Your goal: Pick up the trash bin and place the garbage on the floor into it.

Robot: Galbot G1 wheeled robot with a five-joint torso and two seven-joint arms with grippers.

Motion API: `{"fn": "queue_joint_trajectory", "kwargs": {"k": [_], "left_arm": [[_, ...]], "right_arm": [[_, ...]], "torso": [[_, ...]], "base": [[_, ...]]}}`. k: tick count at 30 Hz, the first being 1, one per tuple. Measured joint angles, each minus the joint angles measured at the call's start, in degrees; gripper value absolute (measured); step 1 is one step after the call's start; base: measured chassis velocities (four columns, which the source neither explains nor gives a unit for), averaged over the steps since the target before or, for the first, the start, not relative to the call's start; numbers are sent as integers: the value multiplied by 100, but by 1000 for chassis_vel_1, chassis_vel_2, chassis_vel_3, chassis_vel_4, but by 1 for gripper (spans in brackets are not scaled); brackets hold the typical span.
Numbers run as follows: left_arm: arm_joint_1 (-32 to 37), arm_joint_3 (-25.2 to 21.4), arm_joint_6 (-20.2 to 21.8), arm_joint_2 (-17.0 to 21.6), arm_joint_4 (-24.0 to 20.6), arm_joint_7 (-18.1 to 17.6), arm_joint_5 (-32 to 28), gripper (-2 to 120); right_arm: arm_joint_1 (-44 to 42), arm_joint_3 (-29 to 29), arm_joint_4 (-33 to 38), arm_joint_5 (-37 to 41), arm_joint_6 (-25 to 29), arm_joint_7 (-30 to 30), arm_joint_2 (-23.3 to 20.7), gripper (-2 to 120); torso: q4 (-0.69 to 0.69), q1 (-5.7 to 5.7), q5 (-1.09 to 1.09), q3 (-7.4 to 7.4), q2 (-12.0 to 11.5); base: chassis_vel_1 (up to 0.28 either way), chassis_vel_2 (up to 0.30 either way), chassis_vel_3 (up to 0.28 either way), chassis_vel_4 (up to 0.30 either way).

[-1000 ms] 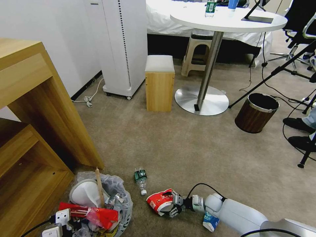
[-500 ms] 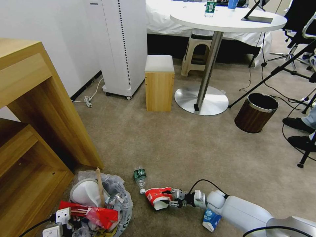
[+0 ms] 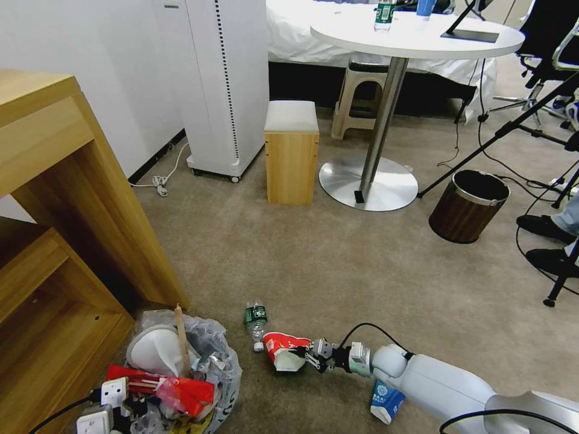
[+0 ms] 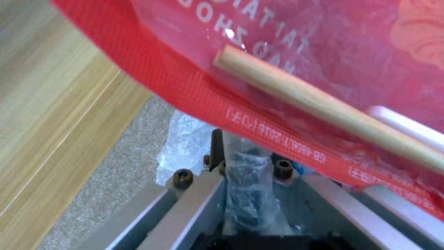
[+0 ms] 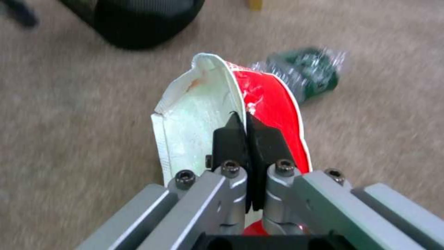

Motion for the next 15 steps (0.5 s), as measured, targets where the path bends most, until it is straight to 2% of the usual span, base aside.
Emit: {"fn": "queue_joint_trajectory", "kwargs": {"k": [3,8,10,13,15], "left_arm": [[0,-1,-3,26,-5,-19,-82,0],[38,-60,78,110,-116,-166,-283,0],[60,-83,118,129,-160,-202,-315,0],[191,-240,198,317,-432,-382,-513,0],[191,-240,198,317,-432,-382,-513,0]], "right_arm": [[16,110,292,56,0,19,-143,0],[167,455,1315,236,152,42,-521,0],[195,491,1449,273,160,44,-571,0],[335,620,2079,665,230,-59,-851,0],[335,620,2079,665,230,-59,-851,0]], "torso": [[0,0,0,0,0],[0,0,-4,0,0],[0,0,-3,0,0],[1,0,-1,1,0],[1,0,-1,1,0]], "base": [[0,0,0,0],[0,0,0,0],[0,0,0,0],[0,0,0,0],[0,0,0,0]]}}
